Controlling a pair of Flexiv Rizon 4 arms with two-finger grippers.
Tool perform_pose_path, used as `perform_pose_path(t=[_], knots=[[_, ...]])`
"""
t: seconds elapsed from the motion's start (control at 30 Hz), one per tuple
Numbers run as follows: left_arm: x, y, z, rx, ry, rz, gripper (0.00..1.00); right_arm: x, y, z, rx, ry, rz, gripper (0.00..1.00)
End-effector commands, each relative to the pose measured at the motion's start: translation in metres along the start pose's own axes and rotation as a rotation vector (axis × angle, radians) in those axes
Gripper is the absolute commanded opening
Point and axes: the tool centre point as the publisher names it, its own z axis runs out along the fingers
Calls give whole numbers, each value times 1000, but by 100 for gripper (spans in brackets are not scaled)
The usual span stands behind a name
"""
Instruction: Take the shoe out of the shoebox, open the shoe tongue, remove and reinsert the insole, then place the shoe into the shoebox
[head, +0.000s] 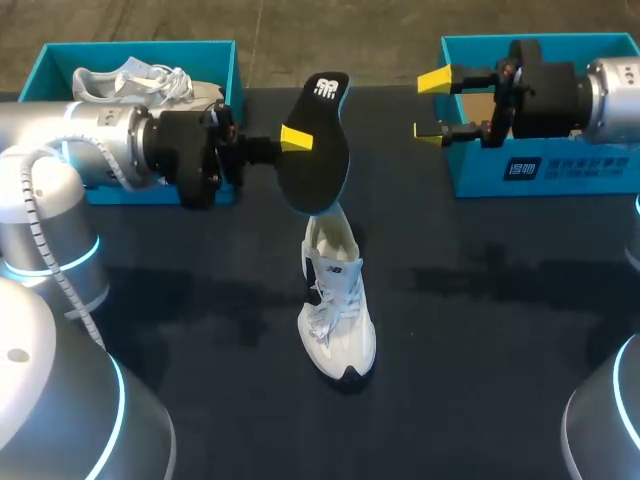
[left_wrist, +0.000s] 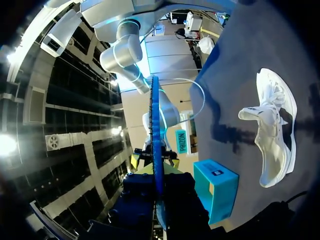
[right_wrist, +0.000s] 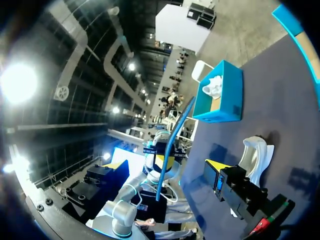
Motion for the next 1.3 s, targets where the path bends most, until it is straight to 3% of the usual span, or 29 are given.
perform_pose_path(t=[0.03, 0.43, 0.67, 0.93, 1.3], knots=[[-1, -1, 0, -2, 1, 1, 0, 0, -1, 1, -2, -2, 0, 100], [-1, -1, 0, -2, 1, 1, 0, 0, -1, 1, -2, -2, 0, 100], [-1, -1, 0, -2, 1, 1, 0, -10, -12, -19, 42, -63, 80, 100], [-1, -1, 0, -2, 1, 1, 0, -10, -26, -49, 25, -84, 132, 100], [-1, -1, 0, -2, 1, 1, 0, -9, -27, -53, 30, -86, 142, 100]])
